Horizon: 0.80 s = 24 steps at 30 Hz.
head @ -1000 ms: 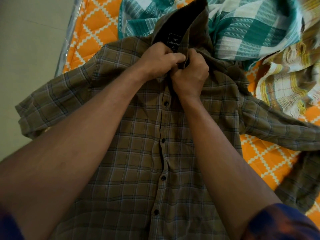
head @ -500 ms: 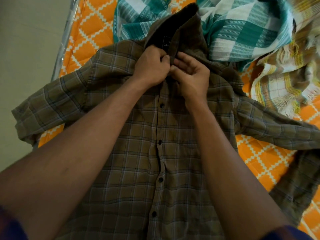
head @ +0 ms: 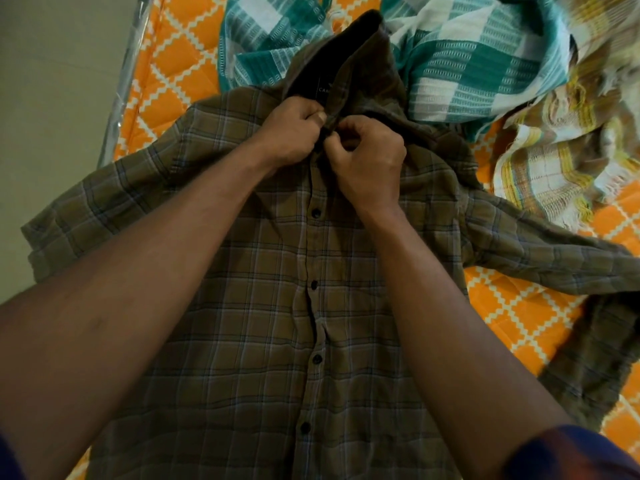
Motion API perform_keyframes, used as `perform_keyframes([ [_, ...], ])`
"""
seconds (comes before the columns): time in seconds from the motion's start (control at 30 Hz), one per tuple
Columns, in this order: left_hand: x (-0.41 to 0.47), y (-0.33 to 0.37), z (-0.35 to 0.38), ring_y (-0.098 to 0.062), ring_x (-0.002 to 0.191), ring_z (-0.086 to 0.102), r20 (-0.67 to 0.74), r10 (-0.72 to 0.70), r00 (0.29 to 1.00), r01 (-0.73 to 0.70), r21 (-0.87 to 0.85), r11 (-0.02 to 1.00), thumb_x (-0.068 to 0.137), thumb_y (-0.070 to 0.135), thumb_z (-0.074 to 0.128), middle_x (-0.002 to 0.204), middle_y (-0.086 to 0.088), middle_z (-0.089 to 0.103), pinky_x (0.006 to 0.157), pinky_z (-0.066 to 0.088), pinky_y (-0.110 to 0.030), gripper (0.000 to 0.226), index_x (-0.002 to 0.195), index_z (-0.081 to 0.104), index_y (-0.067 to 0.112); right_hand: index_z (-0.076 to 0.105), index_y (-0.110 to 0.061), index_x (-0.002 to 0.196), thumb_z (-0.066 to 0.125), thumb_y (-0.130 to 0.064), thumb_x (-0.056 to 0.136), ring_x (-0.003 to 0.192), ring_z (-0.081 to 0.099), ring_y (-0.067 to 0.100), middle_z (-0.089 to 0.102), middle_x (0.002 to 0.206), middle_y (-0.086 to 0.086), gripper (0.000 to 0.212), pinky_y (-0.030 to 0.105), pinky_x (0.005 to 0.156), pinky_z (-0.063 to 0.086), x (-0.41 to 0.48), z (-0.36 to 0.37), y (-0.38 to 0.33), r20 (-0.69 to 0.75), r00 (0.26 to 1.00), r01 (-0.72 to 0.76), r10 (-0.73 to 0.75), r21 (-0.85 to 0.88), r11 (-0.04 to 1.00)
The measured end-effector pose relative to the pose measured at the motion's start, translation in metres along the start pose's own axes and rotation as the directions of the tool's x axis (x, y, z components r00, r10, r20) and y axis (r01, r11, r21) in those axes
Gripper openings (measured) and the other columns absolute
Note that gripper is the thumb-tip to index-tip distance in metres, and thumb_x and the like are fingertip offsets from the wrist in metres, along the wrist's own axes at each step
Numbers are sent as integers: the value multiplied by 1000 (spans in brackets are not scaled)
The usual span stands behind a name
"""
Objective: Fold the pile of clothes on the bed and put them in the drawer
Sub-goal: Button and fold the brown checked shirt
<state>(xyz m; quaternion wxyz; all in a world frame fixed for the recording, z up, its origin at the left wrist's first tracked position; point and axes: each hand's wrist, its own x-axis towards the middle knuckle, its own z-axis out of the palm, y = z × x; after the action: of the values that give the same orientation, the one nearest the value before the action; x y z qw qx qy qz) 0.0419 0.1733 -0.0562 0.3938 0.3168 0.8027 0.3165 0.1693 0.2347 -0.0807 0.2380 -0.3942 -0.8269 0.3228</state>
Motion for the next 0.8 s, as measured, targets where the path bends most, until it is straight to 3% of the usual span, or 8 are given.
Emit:
perform_keyframes([
  [0.13,2,-1,5,-9,66,42,-51,85,995,-79,104,991,106,19,41,77,-1,45,55,32,-22,27,87,56,7,65,-10,64,61,-29,82,54,49,13,55,57,-3,26,27,53,36,15,-2,-5,54,999,-3,10,-130,992],
  [0.27,1,-1,8,-13,89,44,-154,216,964,-165,288,943,105,22,41,103,-5,45,72,29,-23,28,104,63,4,57,-17,63,62,-31,80,50,43,9,45,53,-11,24,25,53,33,28,-14,-4,140,990,-19,31,-87,996],
  [0.37,-3,15,0,-18,87,47,-241,382,892,-245,452,858,105,27,39,110,-13,51,70,28,-28,32,108,61,4,69,-20,92,64,-30,82,71,55,6,62,78,-11,15,27,64,46,23,-29,-8,35,999,28,-25,-75,997],
  [0.43,2,36,-16,-22,87,50,-322,485,813,-265,538,800,105,31,34,112,-15,55,70,30,-31,37,112,59,5,64,-23,124,67,-33,83,96,57,12,63,106,-2,43,24,73,44,18,-44,-6,-83,996,3,-19,-191,982],
  [0.53,24,75,-40,-36,100,55,-406,549,731,-220,621,752,104,36,30,110,-18,61,73,29,-39,42,114,61,9,64,-23,120,67,-42,83,111,51,25,54,118,6,42,37,84,47,21,-73,8,-95,990,-132,101,-412,901],
  [0.6,43,94,-46,-39,105,54,-369,536,759,-176,677,715,105,35,29,113,-20,61,72,25,-39,42,115,61,9,67,-20,108,61,-42,87,115,50,29,54,117,8,31,45,87,46,30,-91,23,-54,979,-196,195,-491,849],
  [0.7,65,94,-41,-42,113,51,-338,401,851,-97,649,754,105,29,32,128,-22,53,79,36,-46,38,120,57,5,57,-21,91,55,-38,96,92,53,24,57,95,4,18,36,72,33,43,-113,39,32,978,-184,208,-349,919],
  [0.8,61,75,-32,-39,126,46,-495,253,831,45,514,857,103,22,32,145,-16,42,96,41,-50,39,137,49,14,50,-22,99,58,-40,98,82,51,19,55,89,-1,20,33,68,34,47,-134,50,188,969,-121,162,-211,970],
])
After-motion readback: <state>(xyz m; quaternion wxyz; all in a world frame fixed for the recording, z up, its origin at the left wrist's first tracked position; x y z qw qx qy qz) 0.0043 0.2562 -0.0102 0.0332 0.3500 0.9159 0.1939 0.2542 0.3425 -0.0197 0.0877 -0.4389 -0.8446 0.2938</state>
